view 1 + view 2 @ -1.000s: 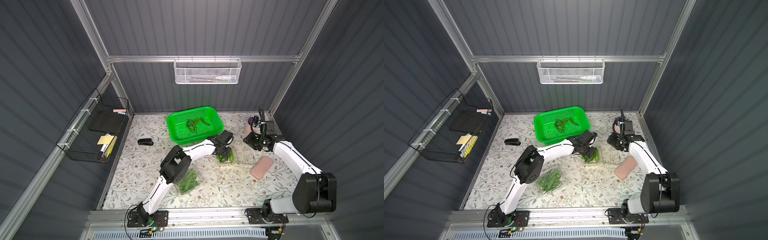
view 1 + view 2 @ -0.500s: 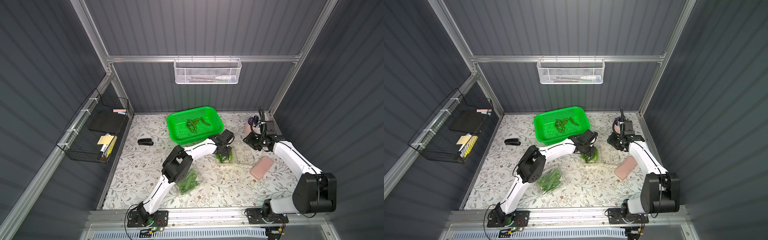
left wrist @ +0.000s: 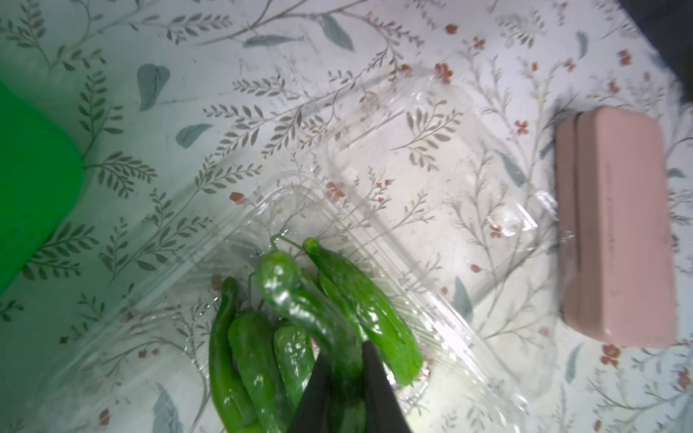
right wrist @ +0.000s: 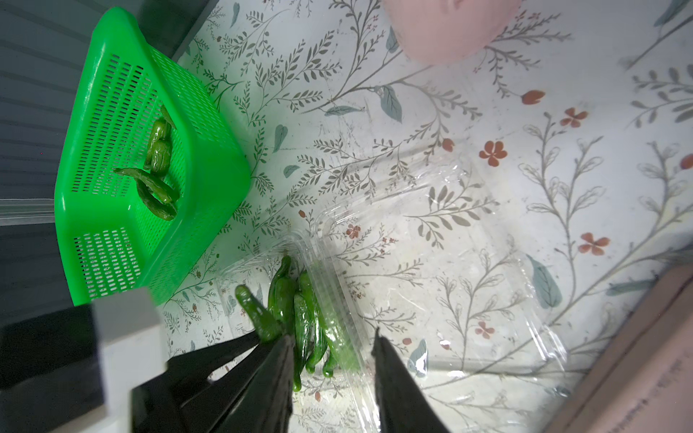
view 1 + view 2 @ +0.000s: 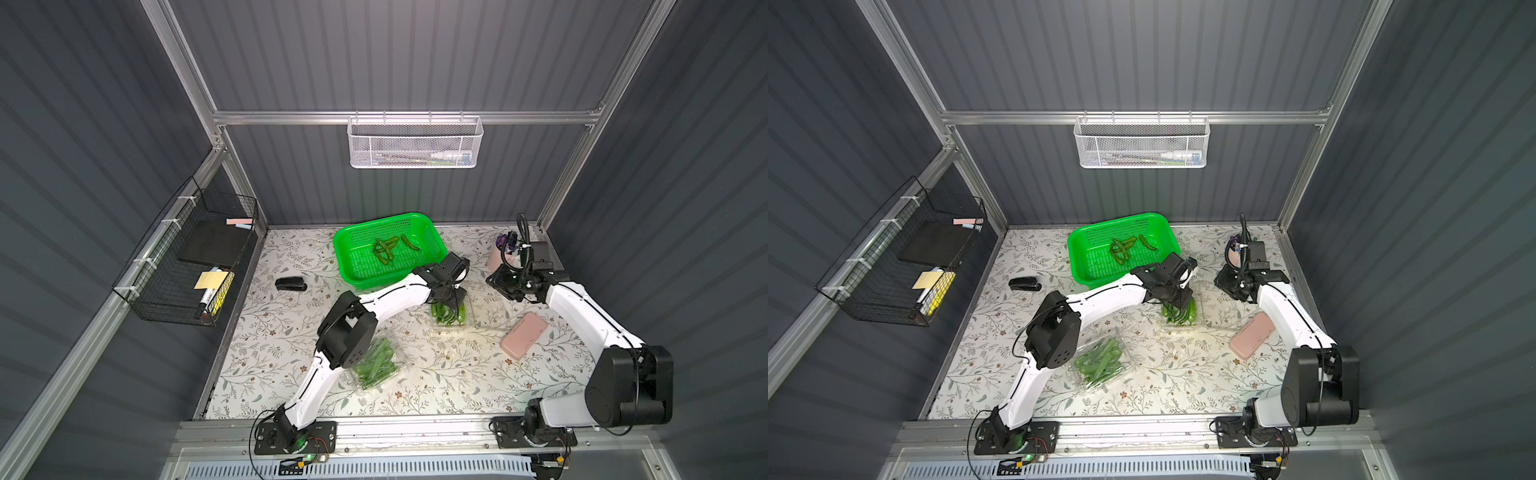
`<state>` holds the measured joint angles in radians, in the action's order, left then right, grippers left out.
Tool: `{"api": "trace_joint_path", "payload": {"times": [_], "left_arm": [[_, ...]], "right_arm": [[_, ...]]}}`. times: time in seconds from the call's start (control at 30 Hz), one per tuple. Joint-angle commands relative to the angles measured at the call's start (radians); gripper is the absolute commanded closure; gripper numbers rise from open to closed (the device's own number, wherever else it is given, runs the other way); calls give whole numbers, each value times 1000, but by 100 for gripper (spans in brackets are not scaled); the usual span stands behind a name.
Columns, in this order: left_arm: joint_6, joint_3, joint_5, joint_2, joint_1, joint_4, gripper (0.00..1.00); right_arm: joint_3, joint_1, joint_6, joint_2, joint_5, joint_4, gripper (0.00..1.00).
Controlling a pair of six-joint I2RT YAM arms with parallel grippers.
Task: Take small green peppers out of containers
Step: Pick up the green pepper from the packing box, then place the green pepper in the basket, then pick up the green pepper from the packing box.
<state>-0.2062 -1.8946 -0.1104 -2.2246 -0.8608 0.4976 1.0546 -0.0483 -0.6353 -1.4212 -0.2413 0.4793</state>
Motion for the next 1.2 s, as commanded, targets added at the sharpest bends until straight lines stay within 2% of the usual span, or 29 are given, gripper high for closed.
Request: {"api": "trace_joint_path", "payload": {"times": [0.0, 0.13, 0.27, 0.4, 0.53, 0.57, 0.6, 0.63, 0.7, 0.73, 0.77, 0.8, 0.97, 1.17], "left_arm": [[-5, 39, -54, 102, 1, -34, 98], [-17, 24, -31, 158, 43, -84, 100], [-74, -6, -49, 173, 192, -142, 100], [-119, -63, -42, 112, 350, -172, 100], [-141, -164, -49, 8, 443, -163, 98], [-150, -186, -55, -16, 457, -157, 88], [-158, -200, -61, -33, 466, -153, 60], [-164, -204, -62, -40, 469, -155, 41], [-174, -181, -61, -32, 470, -181, 13], [-175, -158, -63, -20, 470, -185, 7], [-175, -127, -63, 0, 470, -199, 2], [-178, -101, -59, 20, 470, -223, 1], [-282, 128, -44, 148, 460, -381, 1], [-307, 266, -15, 225, 422, -410, 1]], "right_arm": [[-5, 1, 6, 4, -12, 4, 62], [2, -3, 14, -4, -49, -4, 62], [31, -33, 55, -23, -117, -2, 62], [70, -97, 98, -52, -124, 20, 62], [97, -164, 132, -87, -124, 42, 62], [103, -182, 136, -97, -124, 47, 62], [106, -196, 138, -107, -124, 50, 61], [109, -211, 139, -115, -127, 54, 61], [111, -240, 141, -139, -129, 57, 60], [110, -253, 141, -147, -130, 58, 60], [109, -269, 143, -161, -134, 59, 60], [108, -282, 143, -174, -133, 59, 60], [134, -341, 160, -271, -162, 87, 62], [159, -377, 161, -356, -130, 113, 64]]}}
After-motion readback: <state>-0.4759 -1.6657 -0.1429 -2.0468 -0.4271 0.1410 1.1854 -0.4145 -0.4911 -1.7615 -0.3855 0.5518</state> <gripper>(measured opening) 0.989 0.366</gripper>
